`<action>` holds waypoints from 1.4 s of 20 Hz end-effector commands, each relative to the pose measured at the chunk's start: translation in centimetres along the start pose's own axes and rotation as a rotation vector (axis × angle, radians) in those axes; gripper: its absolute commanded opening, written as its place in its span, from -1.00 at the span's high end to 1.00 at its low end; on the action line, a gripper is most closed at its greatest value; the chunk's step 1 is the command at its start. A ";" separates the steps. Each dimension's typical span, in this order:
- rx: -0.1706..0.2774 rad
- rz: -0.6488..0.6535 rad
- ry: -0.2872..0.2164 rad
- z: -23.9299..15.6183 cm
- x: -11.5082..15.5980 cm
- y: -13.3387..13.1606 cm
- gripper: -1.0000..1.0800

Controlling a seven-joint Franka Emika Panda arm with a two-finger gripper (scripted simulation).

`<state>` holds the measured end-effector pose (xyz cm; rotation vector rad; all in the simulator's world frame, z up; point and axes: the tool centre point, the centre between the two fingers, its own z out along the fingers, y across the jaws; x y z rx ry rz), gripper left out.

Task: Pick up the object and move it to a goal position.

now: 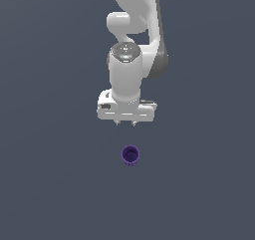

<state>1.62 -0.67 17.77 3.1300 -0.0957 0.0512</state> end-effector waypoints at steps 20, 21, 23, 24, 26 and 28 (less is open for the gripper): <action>0.006 0.334 -0.014 2.4 4.4 -1.1 -0.23; 0.006 0.361 -0.015 2.6 4.7 -1.2 -0.23; 0.006 0.413 -0.017 3.0 5.3 -1.5 -0.23; 0.006 0.439 -0.018 3.3 5.7 -1.6 -0.23; 0.006 0.492 -0.020 3.7 6.3 -1.8 -0.23; 0.005 0.543 -0.022 4.2 6.8 -2.1 -0.23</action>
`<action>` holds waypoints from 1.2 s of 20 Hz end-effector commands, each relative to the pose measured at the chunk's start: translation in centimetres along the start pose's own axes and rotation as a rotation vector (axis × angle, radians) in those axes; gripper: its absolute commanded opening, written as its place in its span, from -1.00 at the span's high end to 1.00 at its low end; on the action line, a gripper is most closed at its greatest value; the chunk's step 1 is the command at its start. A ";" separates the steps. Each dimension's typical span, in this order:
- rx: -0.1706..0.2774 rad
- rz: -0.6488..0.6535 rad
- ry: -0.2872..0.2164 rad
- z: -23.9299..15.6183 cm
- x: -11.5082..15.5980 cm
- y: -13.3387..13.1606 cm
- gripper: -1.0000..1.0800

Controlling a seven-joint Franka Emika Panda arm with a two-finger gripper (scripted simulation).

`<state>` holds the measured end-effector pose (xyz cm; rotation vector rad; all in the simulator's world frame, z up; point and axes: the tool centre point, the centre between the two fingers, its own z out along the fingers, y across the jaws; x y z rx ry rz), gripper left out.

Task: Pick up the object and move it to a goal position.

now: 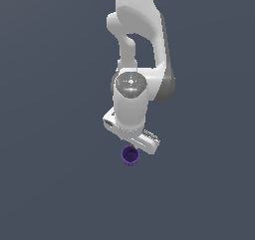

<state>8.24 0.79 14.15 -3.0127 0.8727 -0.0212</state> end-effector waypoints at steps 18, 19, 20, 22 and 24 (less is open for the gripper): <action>-0.008 0.406 -0.009 3.9 2.4 -4.2 -0.23; -0.008 0.416 -0.009 4.0 2.4 -4.3 -0.23; -0.009 0.424 -0.009 4.1 2.4 -4.4 -0.23; -0.009 0.436 -0.009 4.2 2.5 -4.5 -0.23; -0.009 0.443 -0.009 4.3 2.5 -4.6 -0.23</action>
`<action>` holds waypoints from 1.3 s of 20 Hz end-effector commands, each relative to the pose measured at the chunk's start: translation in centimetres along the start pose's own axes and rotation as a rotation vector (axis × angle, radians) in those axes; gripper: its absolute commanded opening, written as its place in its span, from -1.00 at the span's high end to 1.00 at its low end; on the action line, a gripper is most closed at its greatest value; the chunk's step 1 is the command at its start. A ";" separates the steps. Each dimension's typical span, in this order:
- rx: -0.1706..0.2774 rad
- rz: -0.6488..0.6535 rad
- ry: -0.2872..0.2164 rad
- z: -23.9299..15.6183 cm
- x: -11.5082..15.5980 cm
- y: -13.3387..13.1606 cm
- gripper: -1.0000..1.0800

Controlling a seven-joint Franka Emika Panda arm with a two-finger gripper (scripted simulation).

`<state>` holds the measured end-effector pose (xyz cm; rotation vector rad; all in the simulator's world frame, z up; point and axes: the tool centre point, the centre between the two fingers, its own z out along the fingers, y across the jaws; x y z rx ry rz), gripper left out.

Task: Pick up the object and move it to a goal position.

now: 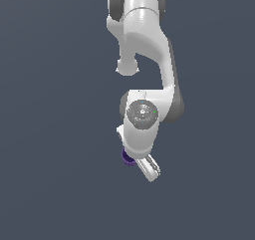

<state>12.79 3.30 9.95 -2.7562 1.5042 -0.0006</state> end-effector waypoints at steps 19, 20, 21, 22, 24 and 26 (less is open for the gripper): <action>0.000 0.011 0.000 3.1 0.0 0.0 1.00; 0.000 0.011 0.000 3.1 0.0 0.0 1.00; 0.000 0.011 0.000 3.1 0.0 0.0 1.00; 0.000 0.011 0.000 3.1 0.0 0.0 1.00; 0.000 0.011 0.000 3.1 0.0 0.0 1.00; 0.000 0.011 0.000 3.1 0.0 0.0 1.00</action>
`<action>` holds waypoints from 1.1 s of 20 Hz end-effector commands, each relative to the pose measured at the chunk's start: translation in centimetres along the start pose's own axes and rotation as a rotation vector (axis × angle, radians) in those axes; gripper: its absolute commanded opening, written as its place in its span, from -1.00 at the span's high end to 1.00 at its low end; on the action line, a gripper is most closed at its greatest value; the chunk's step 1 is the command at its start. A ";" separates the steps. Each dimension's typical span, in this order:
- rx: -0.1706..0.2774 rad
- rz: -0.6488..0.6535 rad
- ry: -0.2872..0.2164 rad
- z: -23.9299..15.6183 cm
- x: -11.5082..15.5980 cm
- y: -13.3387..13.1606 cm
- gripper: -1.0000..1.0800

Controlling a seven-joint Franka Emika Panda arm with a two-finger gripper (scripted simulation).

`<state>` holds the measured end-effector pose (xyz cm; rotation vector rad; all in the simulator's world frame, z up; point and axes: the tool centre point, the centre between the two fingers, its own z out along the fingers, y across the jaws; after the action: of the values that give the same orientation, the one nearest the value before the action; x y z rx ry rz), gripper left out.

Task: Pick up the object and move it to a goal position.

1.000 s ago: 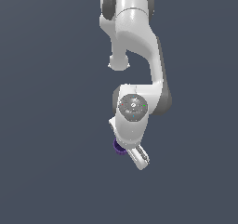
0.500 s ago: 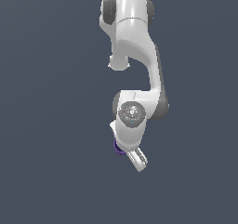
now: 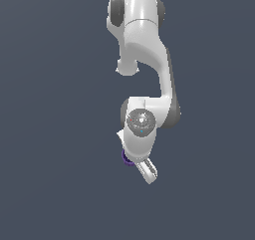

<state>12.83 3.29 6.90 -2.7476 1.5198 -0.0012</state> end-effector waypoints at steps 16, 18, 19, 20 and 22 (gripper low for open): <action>0.000 0.000 0.000 0.0 5.2 7.0 1.00; 0.000 0.000 0.000 -0.1 6.6 8.8 1.00; 0.000 0.000 0.000 -0.1 7.3 9.7 1.00; 0.000 0.000 0.000 -0.1 8.0 10.6 1.00; 0.000 0.000 0.000 -0.1 9.4 12.3 1.00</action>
<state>8.44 -9.59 7.65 -2.7427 1.5163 -0.0201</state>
